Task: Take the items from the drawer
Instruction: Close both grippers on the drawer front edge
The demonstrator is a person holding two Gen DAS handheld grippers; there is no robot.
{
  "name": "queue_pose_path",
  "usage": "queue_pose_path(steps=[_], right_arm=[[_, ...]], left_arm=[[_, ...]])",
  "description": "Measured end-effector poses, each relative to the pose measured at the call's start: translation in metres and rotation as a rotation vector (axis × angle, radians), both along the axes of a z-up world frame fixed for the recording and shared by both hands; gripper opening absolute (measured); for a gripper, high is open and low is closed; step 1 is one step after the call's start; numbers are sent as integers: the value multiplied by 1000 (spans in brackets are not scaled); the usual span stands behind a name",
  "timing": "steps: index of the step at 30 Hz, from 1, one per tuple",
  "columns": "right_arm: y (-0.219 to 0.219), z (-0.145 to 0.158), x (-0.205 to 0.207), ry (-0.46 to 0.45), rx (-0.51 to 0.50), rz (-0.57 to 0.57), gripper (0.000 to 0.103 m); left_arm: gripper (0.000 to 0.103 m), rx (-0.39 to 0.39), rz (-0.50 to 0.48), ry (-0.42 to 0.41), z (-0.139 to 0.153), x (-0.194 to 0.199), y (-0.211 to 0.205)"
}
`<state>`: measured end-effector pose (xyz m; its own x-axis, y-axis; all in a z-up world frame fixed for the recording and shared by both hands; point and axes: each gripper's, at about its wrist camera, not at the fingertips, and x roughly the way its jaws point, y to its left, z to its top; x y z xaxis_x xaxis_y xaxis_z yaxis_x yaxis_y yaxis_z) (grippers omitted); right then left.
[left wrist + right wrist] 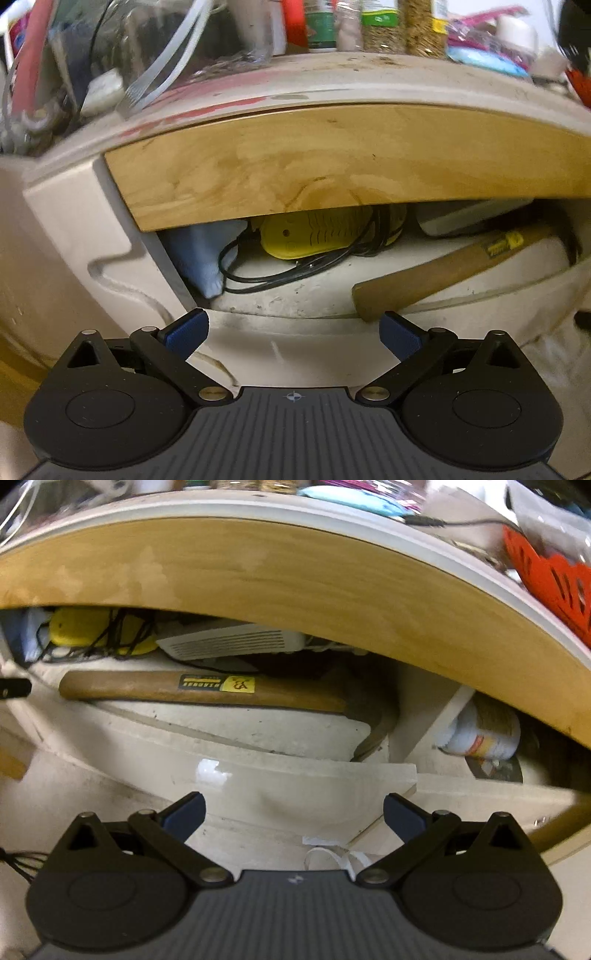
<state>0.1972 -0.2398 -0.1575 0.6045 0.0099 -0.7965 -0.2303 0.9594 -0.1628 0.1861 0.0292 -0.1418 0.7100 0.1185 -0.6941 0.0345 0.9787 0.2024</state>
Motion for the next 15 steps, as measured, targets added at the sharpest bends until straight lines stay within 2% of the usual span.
queue_pose_path(steps=[10,15], right_arm=[[5,-7,-8,-30,-168,231,103],[7,-10,-9,-35,-252,337,103]], left_arm=[[101,324,-274,9,-14,-12,-11],[101,436,-387,7,-24,-9,-14]])
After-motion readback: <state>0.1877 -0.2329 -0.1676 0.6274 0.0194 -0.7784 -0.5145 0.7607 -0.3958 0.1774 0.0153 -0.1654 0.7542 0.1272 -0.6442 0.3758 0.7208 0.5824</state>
